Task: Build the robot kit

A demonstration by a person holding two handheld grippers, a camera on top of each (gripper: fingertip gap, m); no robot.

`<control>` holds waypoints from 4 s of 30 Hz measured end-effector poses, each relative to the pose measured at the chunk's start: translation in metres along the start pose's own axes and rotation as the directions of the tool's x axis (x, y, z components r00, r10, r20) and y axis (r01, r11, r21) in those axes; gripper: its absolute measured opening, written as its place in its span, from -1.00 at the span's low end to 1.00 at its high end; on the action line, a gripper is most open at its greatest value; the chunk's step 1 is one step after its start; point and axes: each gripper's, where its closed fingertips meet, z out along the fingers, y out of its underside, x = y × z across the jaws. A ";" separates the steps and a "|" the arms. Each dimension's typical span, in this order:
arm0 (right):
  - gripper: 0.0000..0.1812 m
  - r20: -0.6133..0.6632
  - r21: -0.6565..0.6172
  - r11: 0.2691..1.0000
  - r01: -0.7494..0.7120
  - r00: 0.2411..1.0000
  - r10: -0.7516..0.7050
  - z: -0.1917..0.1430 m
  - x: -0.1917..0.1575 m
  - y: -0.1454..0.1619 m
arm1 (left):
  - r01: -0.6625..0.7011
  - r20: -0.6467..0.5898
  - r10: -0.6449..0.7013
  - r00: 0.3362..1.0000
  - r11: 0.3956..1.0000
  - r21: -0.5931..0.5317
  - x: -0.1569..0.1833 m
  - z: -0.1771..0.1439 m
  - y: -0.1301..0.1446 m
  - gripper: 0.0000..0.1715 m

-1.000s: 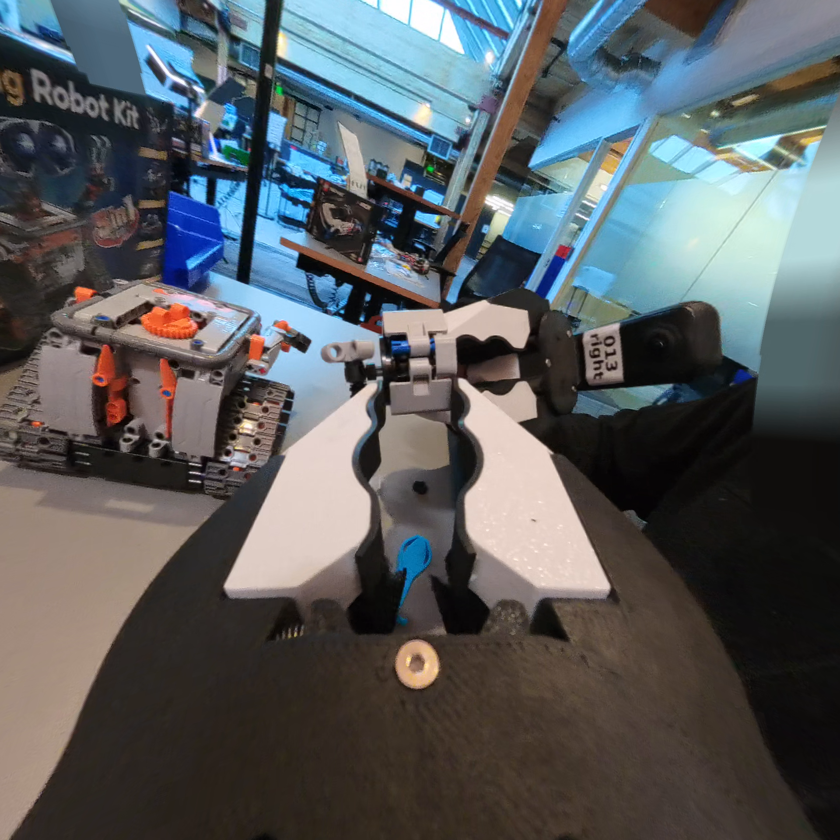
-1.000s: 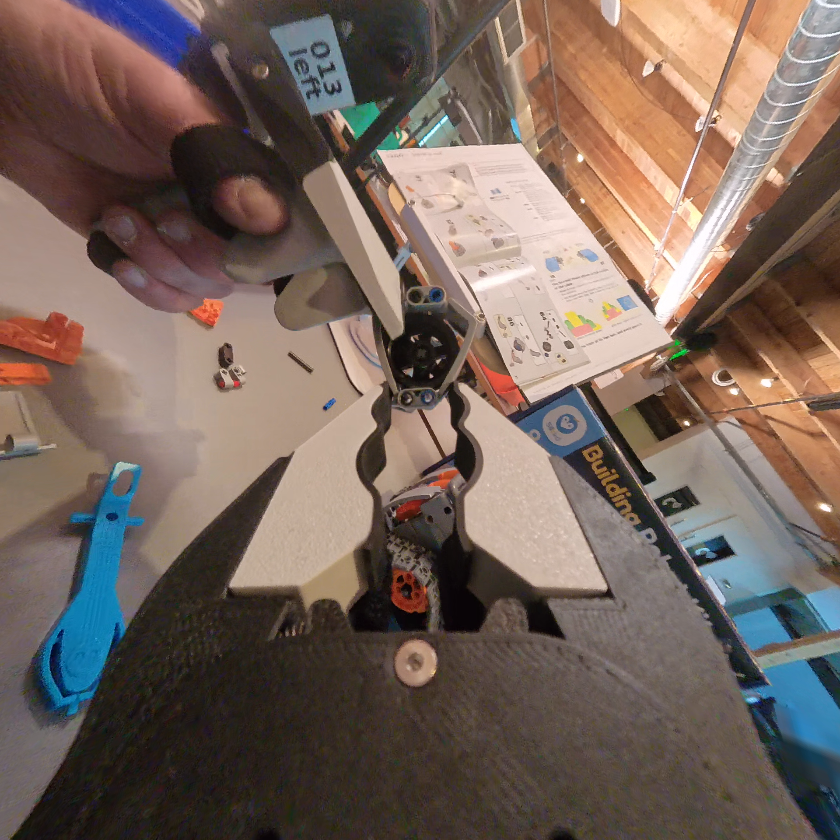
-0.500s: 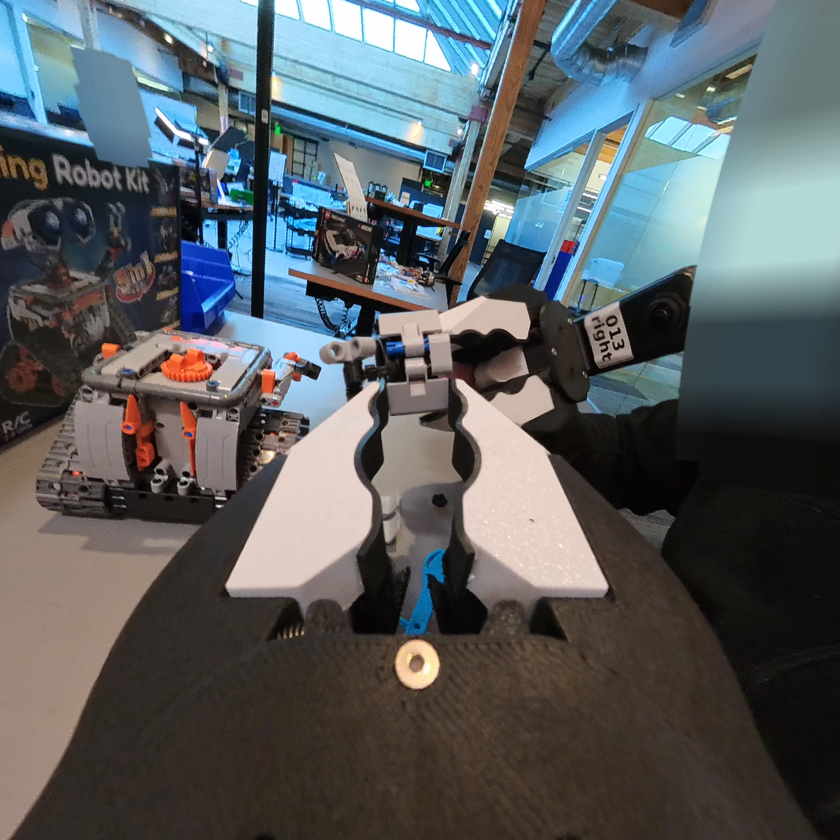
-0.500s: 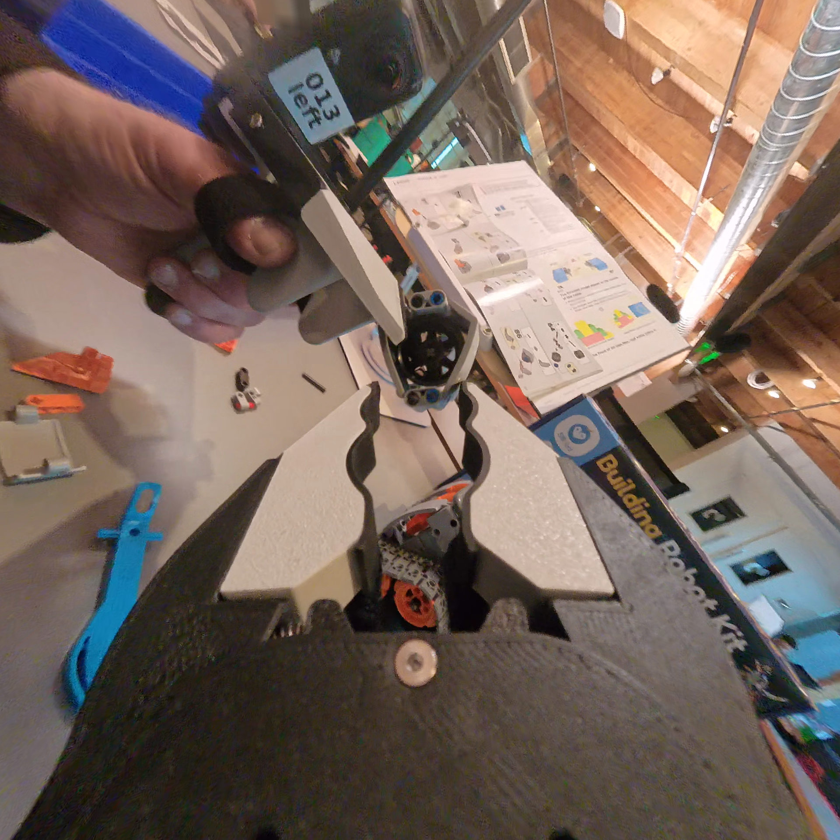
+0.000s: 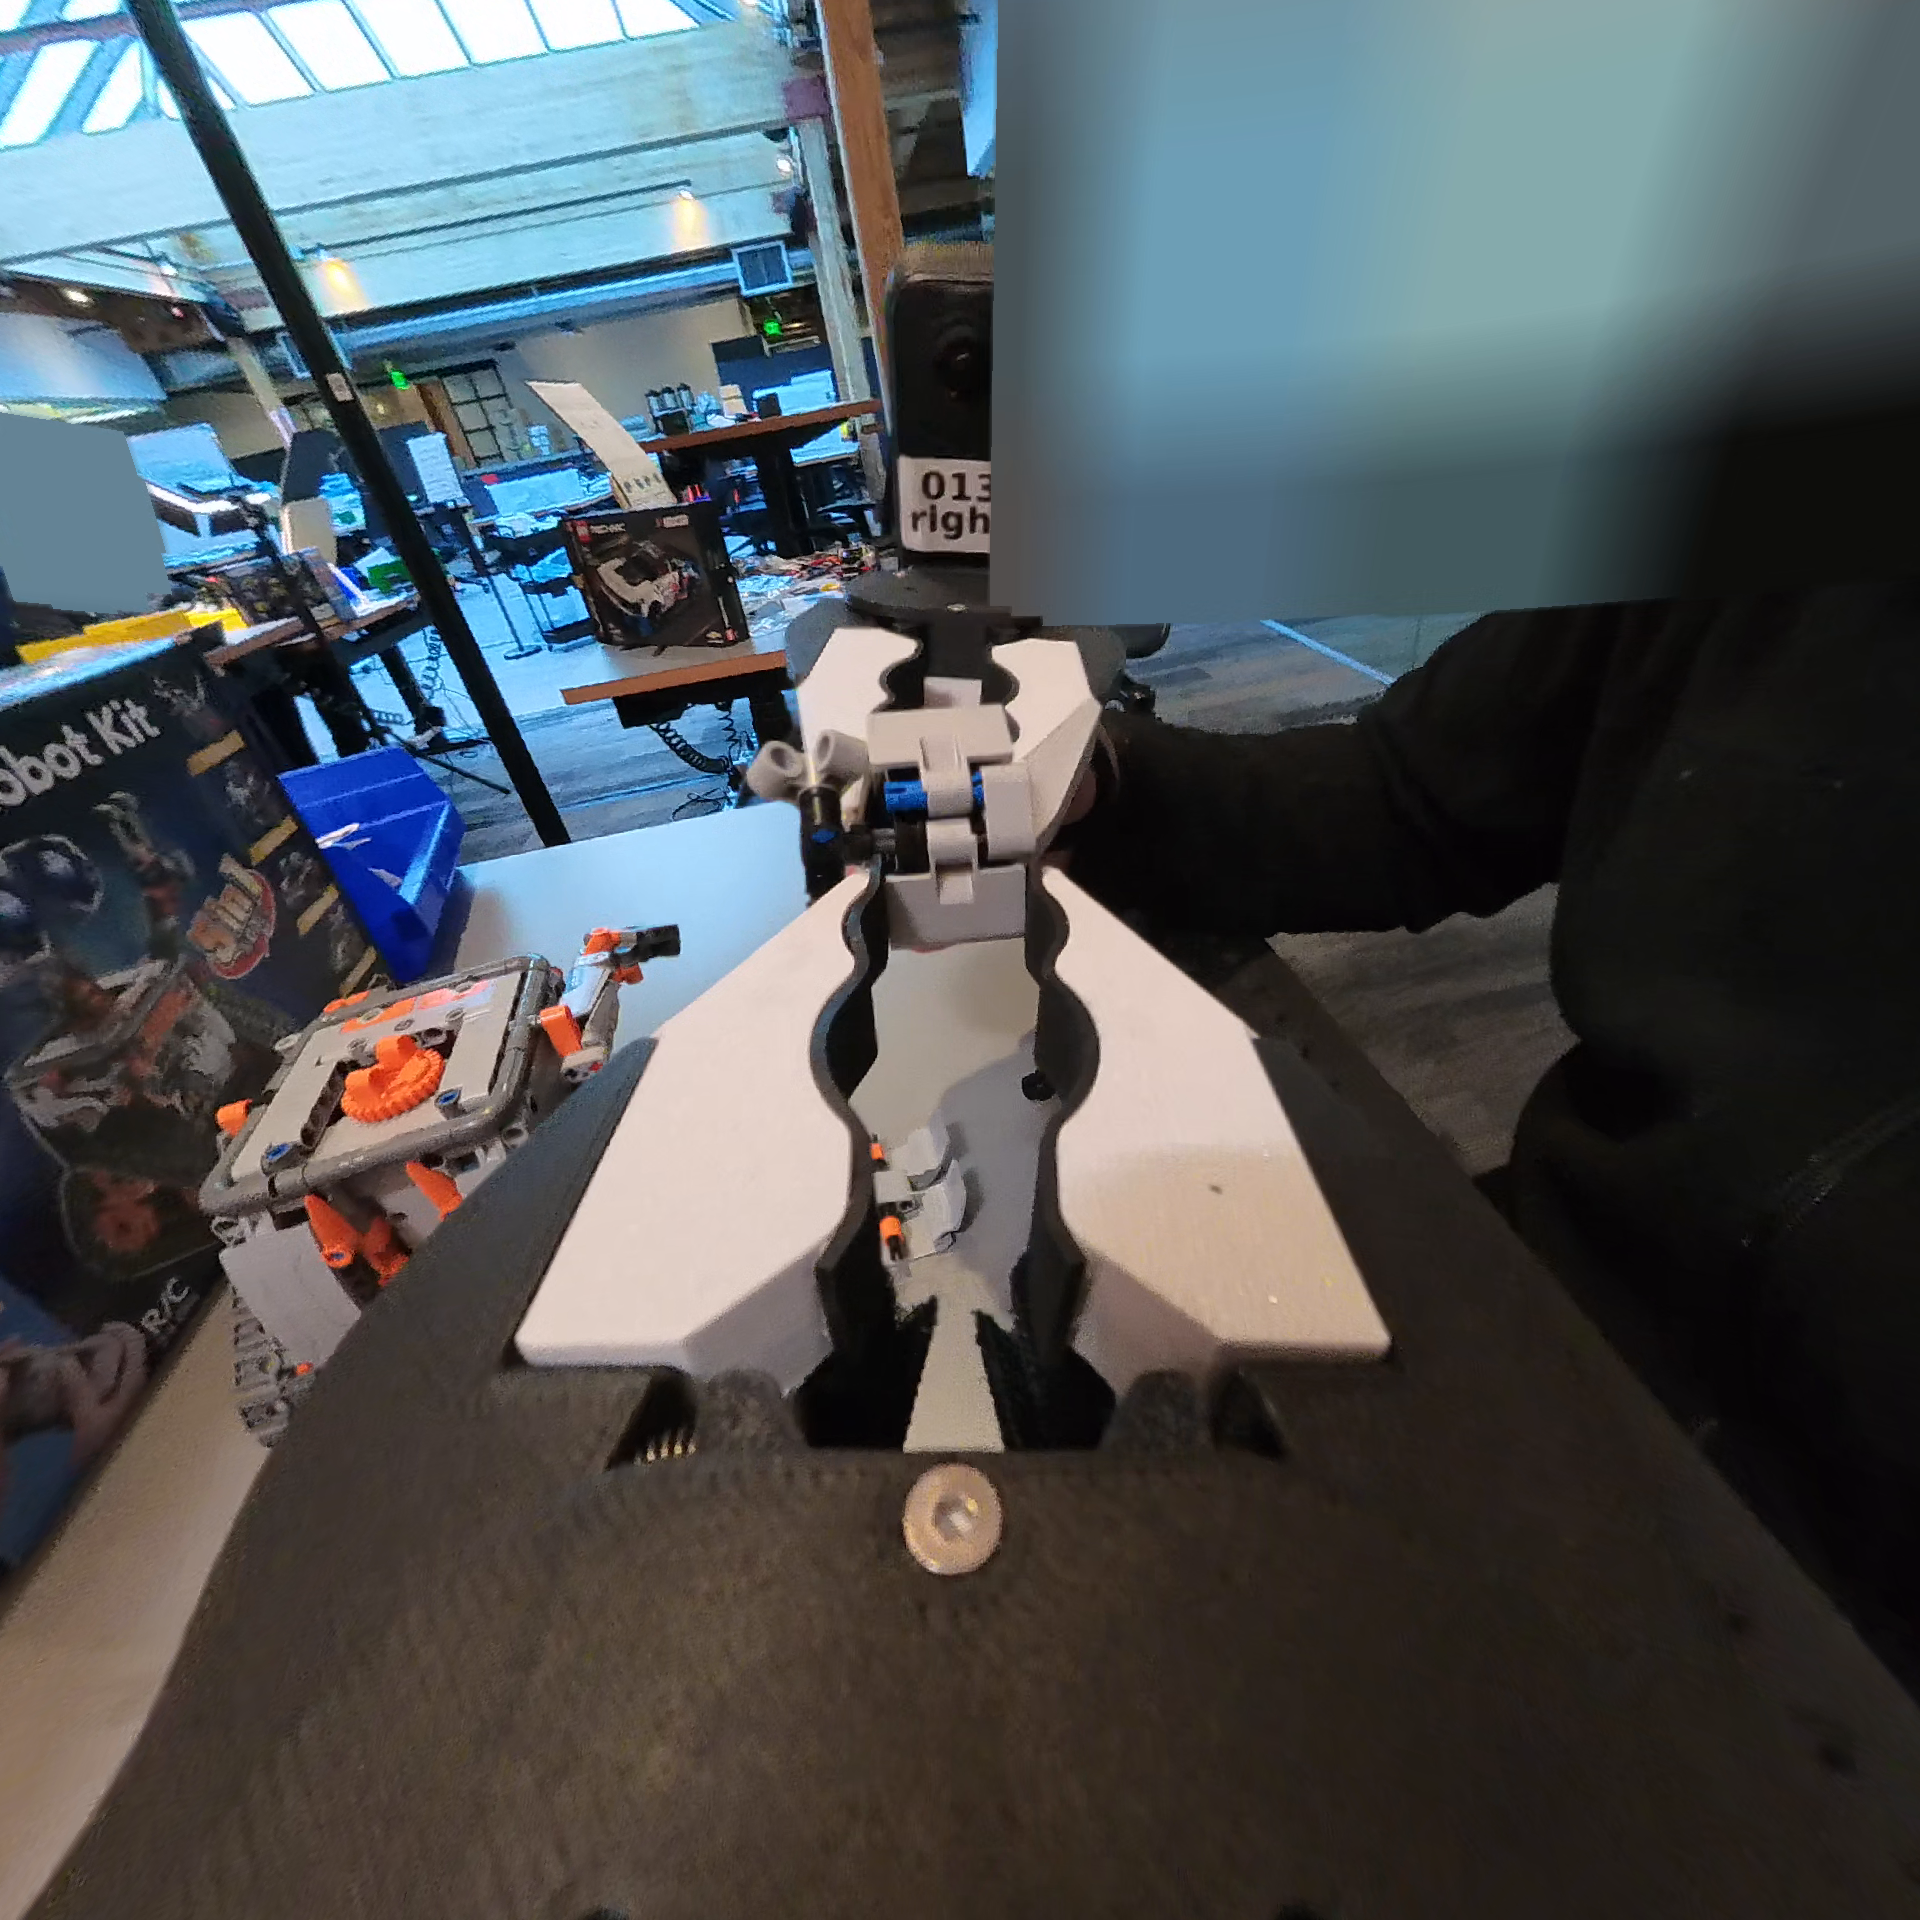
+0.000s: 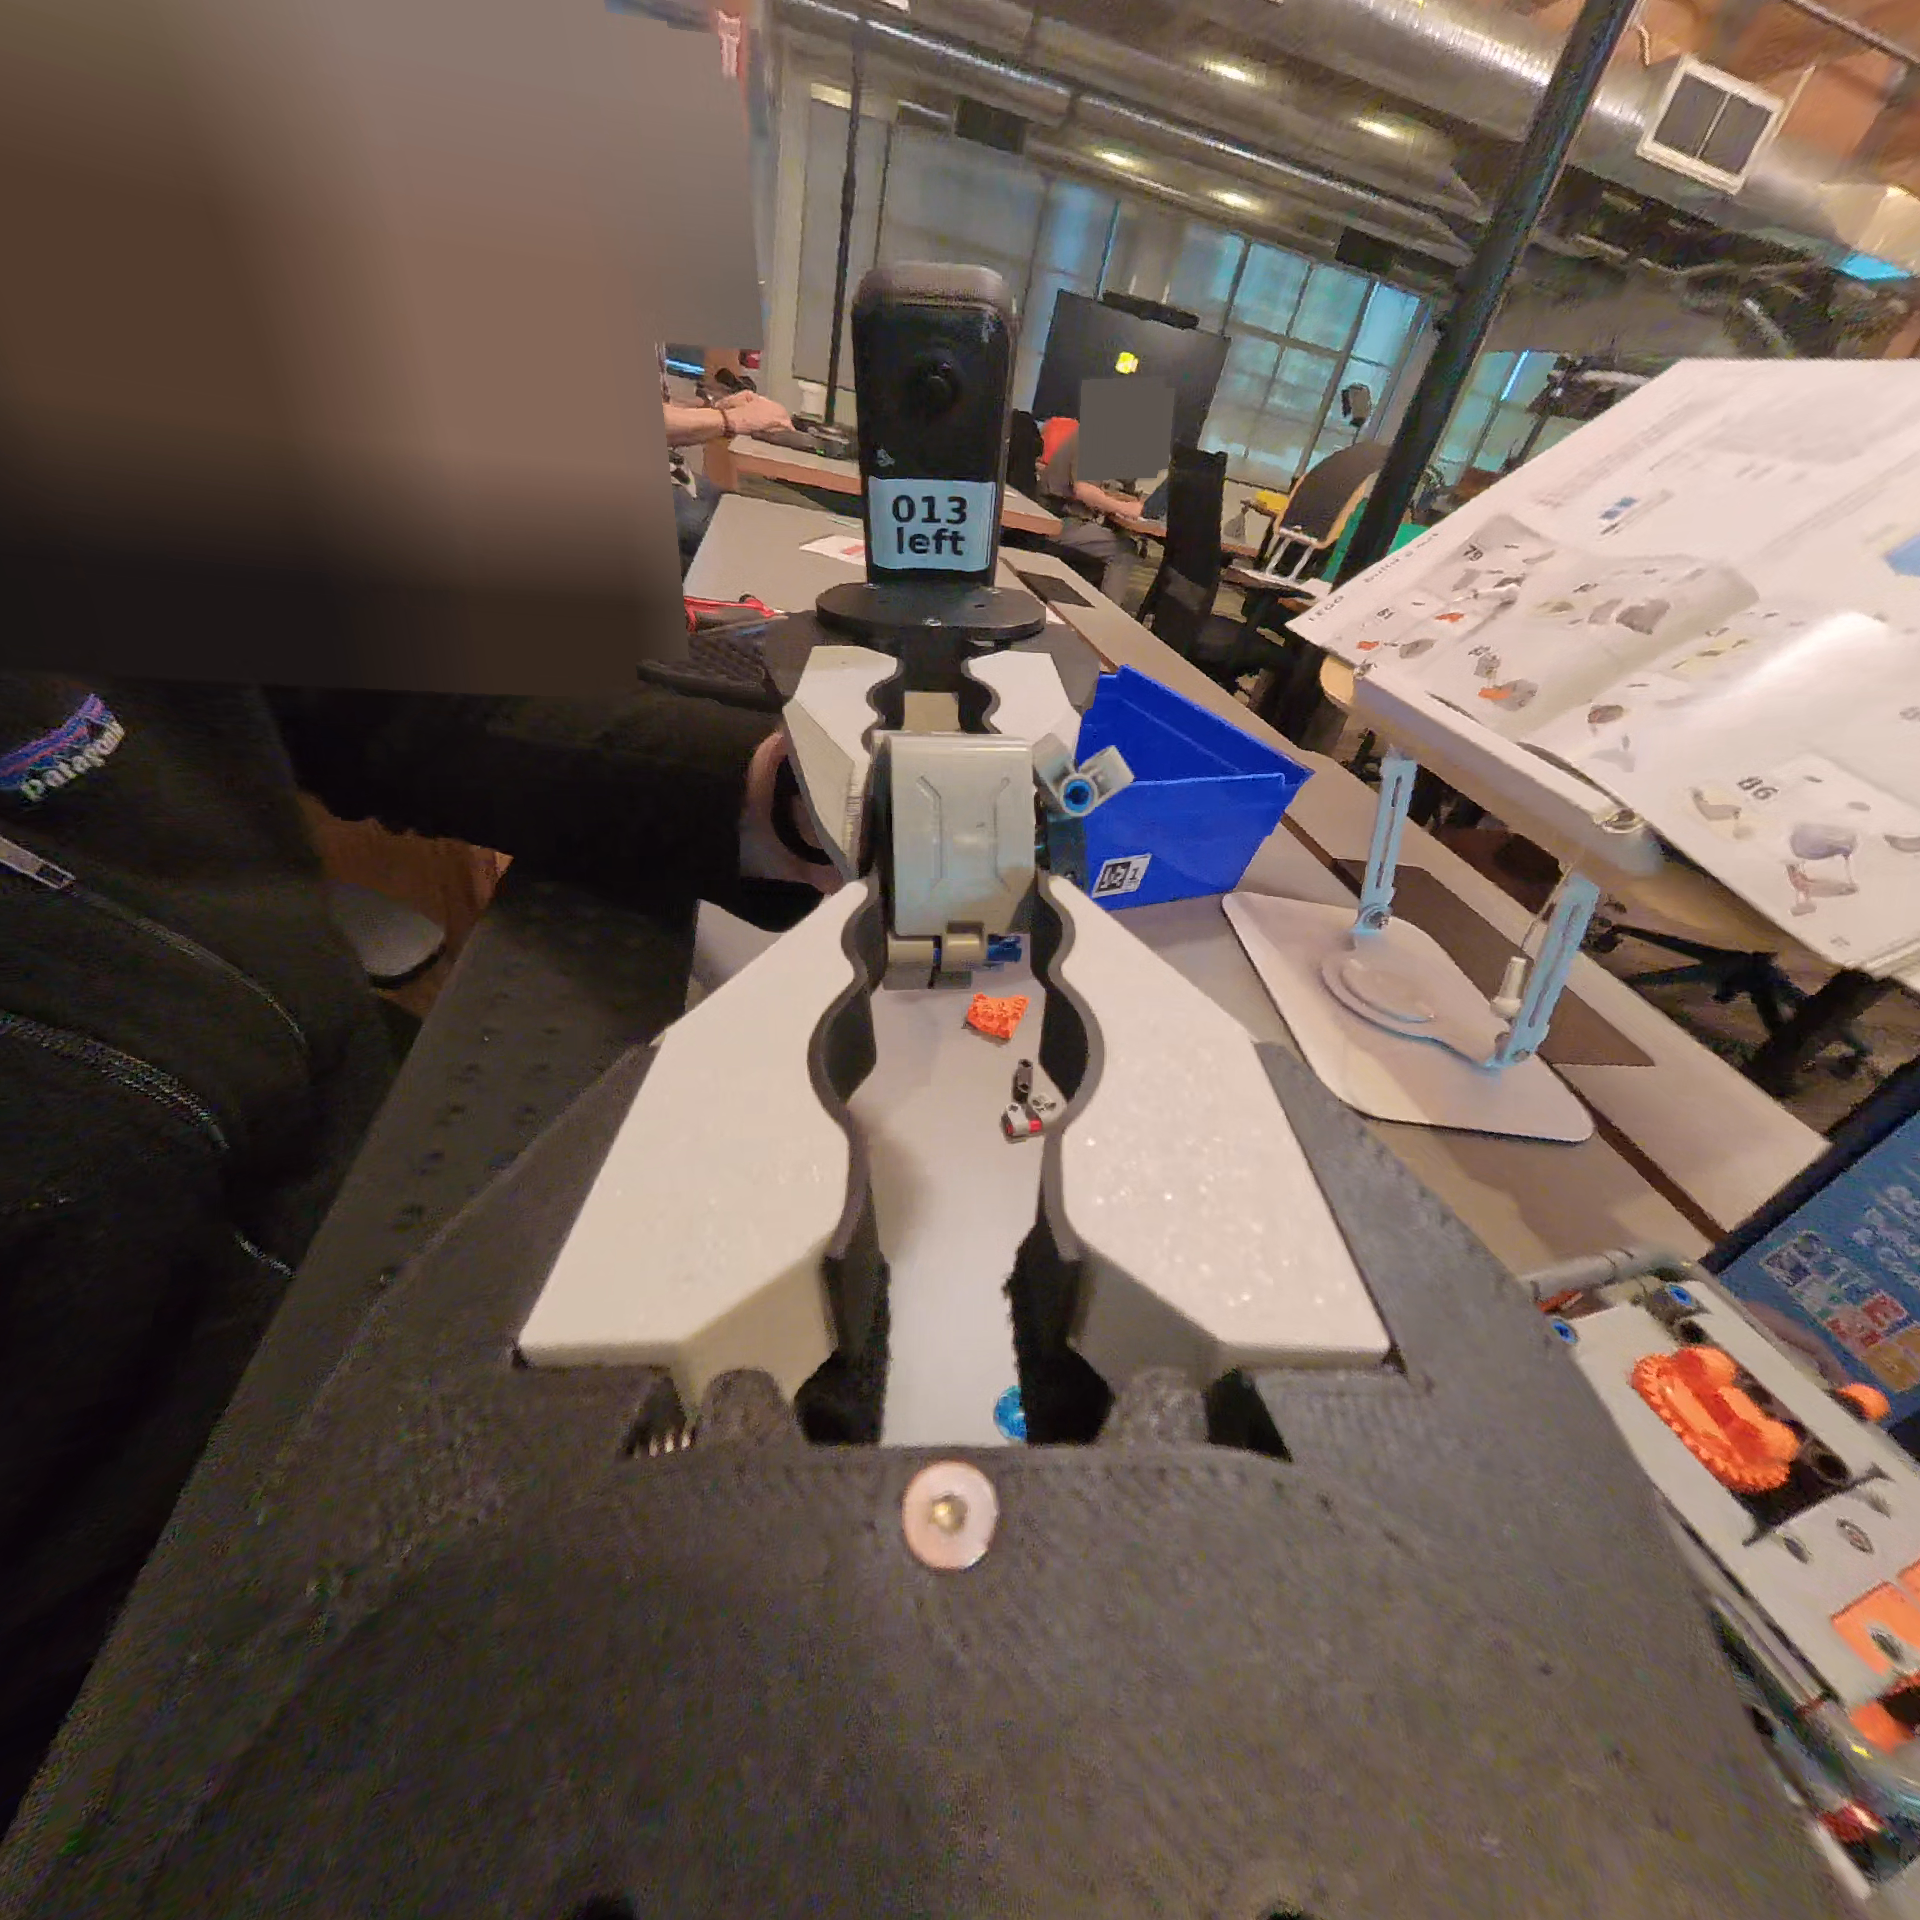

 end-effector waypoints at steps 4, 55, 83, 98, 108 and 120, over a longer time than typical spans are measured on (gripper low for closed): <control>-0.74 -0.015 -0.004 0.999 0.044 0.999 -0.044 -0.002 -0.001 -0.003 | -0.032 -0.021 0.032 0.999 1.000 -0.001 0.001 0.002 -0.004 -0.73; -0.74 0.000 0.086 0.987 -0.138 0.990 0.138 -0.019 0.030 -0.033 | 0.365 -0.070 -0.359 0.931 0.902 0.230 -0.037 0.015 -0.047 -0.72; -0.75 0.195 0.283 0.882 -0.378 0.923 0.333 -0.026 0.034 -0.050 | 0.268 0.009 -0.279 0.960 0.931 0.249 -0.038 0.021 -0.058 -0.72; -0.74 0.067 0.153 0.969 -0.194 0.980 0.186 -0.021 0.038 -0.053 | 0.197 0.033 -0.203 0.979 0.971 0.137 -0.038 0.017 -0.053 -0.72; -0.75 -0.042 -0.005 0.987 0.161 0.986 -0.161 -0.014 0.021 -0.051 | 0.021 0.011 -0.022 1.000 0.999 0.045 -0.025 0.011 -0.045 -0.71; -0.75 -0.149 -0.548 0.439 0.712 0.434 -0.889 0.002 0.018 0.001 | 0.284 -0.063 -0.284 0.957 0.959 -0.009 -0.014 0.002 -0.001 -0.18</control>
